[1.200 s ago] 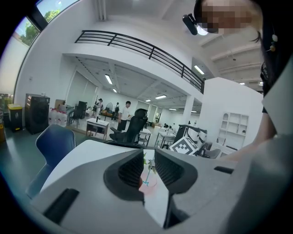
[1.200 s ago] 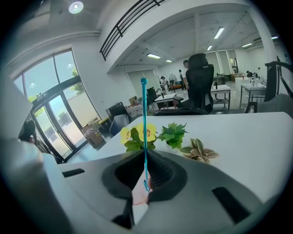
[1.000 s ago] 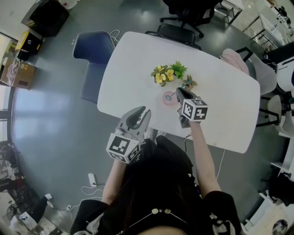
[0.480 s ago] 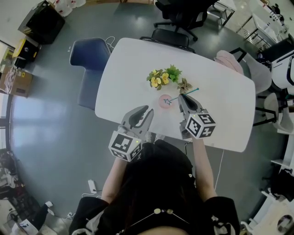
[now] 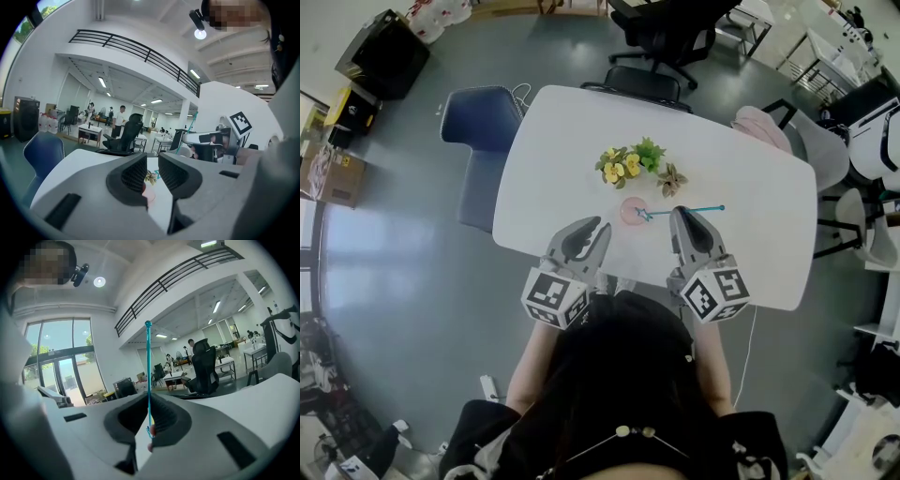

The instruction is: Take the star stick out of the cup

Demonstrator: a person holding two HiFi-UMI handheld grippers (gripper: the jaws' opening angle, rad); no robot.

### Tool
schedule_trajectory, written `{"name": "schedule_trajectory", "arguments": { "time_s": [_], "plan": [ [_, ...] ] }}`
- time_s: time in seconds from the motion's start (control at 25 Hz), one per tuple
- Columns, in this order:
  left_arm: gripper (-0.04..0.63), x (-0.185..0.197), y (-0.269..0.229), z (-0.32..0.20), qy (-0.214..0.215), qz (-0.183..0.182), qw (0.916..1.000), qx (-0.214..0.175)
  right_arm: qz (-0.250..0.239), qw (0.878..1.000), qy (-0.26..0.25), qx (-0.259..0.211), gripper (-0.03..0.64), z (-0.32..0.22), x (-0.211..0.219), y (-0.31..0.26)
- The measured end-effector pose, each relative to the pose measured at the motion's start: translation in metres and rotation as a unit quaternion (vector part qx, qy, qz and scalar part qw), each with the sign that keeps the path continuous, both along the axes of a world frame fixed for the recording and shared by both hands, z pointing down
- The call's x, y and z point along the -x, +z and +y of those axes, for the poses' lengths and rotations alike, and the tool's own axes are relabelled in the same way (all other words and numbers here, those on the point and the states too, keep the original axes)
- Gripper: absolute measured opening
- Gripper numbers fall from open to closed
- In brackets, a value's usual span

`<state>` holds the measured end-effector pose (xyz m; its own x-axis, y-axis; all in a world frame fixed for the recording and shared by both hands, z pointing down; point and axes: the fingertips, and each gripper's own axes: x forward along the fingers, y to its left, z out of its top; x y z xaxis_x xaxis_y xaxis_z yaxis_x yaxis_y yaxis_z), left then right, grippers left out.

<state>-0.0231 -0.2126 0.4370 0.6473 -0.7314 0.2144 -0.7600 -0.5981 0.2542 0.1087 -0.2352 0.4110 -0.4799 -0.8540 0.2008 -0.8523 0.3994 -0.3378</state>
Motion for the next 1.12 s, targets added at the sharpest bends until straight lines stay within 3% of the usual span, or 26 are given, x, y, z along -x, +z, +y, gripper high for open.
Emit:
{"name": "schedule_trajectory", "arguments": {
  "time_s": [1.12],
  "plan": [
    [0.077, -0.003, -0.002, 0.0, 0.0, 0.01, 0.9999, -0.006, 0.013, 0.999, 0.004, -0.036, 0.018, 0.024, 0.001, -0.028]
  ]
}}
